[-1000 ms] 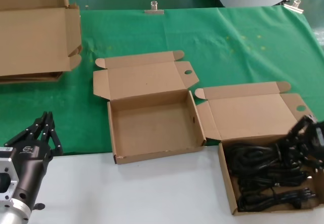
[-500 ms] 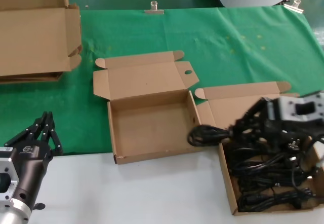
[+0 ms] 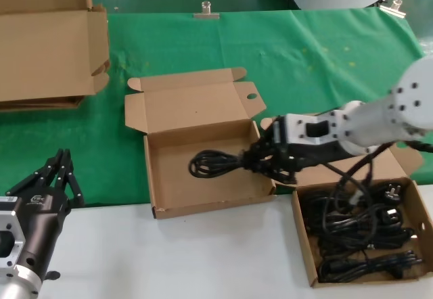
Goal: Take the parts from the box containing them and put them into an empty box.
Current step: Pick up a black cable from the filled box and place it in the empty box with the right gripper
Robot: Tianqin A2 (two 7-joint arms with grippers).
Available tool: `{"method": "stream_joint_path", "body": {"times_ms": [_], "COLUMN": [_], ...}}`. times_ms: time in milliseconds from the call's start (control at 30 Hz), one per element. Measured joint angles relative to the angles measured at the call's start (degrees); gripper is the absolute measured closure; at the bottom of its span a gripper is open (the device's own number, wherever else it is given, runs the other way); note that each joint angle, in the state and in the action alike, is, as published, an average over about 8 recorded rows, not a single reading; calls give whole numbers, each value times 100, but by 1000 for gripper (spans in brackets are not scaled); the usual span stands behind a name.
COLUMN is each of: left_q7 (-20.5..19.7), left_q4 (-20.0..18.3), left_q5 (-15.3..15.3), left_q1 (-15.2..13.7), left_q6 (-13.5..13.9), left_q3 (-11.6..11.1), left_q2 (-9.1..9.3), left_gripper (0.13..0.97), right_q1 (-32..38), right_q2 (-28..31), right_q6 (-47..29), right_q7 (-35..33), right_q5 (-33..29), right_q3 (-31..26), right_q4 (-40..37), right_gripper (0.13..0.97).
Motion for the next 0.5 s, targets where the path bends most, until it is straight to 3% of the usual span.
{"method": "stream_joint_path", "body": {"times_ms": [267,500], "left_q7": [0,0], "left_q4": [0,0], "left_q5": [0,0], "left_q1": [0,0], "left_q6": [0,0], "left_q3": [0,0], "left_q2": [0,0], "left_gripper": [925,925], "right_q1": [159,414], "right_q2": [-756,-1374], "right_q6": [528,1046], "right_q7": [-222,-783], "right_q5": [-180,-115], "right_q3": [-194,-214], "right_q4": [-898,-2135], "right_gripper": [869,869]}}
